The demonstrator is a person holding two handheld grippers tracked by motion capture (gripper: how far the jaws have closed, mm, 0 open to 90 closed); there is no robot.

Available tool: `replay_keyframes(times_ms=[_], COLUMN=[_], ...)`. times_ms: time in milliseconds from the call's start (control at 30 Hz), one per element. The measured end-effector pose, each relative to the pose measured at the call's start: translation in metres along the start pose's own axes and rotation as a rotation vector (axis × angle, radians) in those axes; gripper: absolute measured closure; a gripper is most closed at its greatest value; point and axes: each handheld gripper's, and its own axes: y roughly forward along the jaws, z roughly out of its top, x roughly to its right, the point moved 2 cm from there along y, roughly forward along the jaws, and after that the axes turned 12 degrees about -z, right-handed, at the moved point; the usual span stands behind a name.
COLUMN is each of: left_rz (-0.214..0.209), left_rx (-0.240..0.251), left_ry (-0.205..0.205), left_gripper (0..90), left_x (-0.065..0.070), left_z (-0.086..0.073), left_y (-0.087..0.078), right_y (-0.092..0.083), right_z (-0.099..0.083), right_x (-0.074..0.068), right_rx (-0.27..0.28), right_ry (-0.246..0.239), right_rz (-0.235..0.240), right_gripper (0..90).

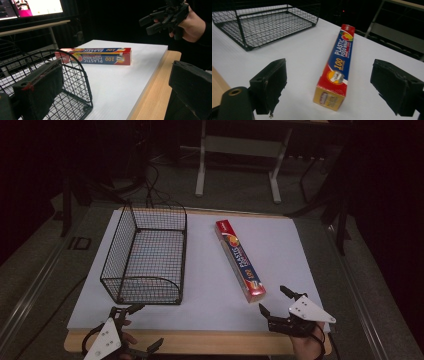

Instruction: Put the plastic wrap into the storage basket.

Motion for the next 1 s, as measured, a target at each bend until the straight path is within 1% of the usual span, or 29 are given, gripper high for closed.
replay_keyframes(times_ms=[33, 67, 133, 167, 233, 267, 333, 433, 467, 533, 567, 633, 667, 733, 800, 900, 1000], left_rz=[0.0, -0.003, -0.014, -0.013, -0.013, -0.009, -0.007, -0.004, -0.003, 0.001, 0.002, 0.003, 0.002, 0.003, 0.001, 0.002, 0.0], left_rx=[0.0, 0.001, 0.014, 0.016, 0.017, 0.014, 0.014, 0.017, 0.018, 0.017, 0.016, 0.014, 0.014, 0.012, 0.011, 0.008, 0.008], left_ry=[0.0, 0.001, 0.0, 0.002, 0.007, 0.009, 0.01, 0.008, 0.008, 0.012, 0.011, 0.012, 0.012, 0.016, 0.017, 0.016, 0.014], left_gripper=[0.2, 0.2, 0.2, 0.2, 0.2, 0.2, 0.2, 0.2, 0.2, 0.2, 0.2, 0.2, 0.2, 0.2, 0.2, 0.2, 0.2], left_x=[0.0, 0.0, 0.001, 0.001, 0.001, 0.001, 0.0, 0.0, 0.001, 0.001, 0.001, 0.001, 0.001, 0.001, 0.002, 0.001, 0.002], left_z=[0.0, 0.0, 0.001, 0.001, 0.001, 0.001, 0.001, 0.0, 0.0, 0.0, 0.0, 0.0, 0.0, 0.0, 0.0, -0.001, -0.001], left_y=[0.0, 0.0, 0.0, 0.001, 0.001, 0.001, 0.001, 0.001, 0.001, 0.001, 0.001, 0.002, 0.002, 0.002, 0.002, 0.002, 0.002], right_y=[0.0, 0.001, 0.001, 0.001, 0.0, -0.001, -0.002, -0.001, 0.0, 0.001, 0.005, 0.009, 0.012, 0.018, 0.025, 0.039, 0.051], right_z=[0.0, 0.0, 0.0, -0.001, 0.0, 0.002, 0.006, 0.013, 0.016, 0.018, 0.026, 0.032, 0.035, 0.041, 0.046, 0.053, 0.059], right_x=[0.0, -0.001, -0.001, -0.001, -0.001, -0.001, -0.002, -0.004, -0.004, -0.005, -0.004, 0.0, 0.001, 0.002, 0.004, 0.007, 0.009], right_rx=[0.0, -0.015, -0.019, -0.03, -0.029, -0.03, -0.025, -0.038, -0.042, -0.044, -0.048, -0.053, -0.059, -0.059, -0.069, -0.086, -0.097], right_ry=[0.0, 0.01, 0.012, 0.02, 0.016, 0.009, 0.003, -0.008, -0.005, 0.001, 0.003, 0.037, 0.045, 0.035, 0.034, 0.05, 0.041], right_rz=[0.0, 0.012, 0.014, 0.022, 0.014, 0.018, 0.0, -0.007, 0.005, 0.006, 0.007, 0.005, 0.008, -0.003, -0.001, 0.019, 0.025], right_gripper=[13.7, 13.7, 13.7, 13.7, 13.5, 13.3, 12.9, 12.7, 12.7, 12.7, 11.7, 11.7, 11.7, 11.7, 11.7, 11.5, 11.5])
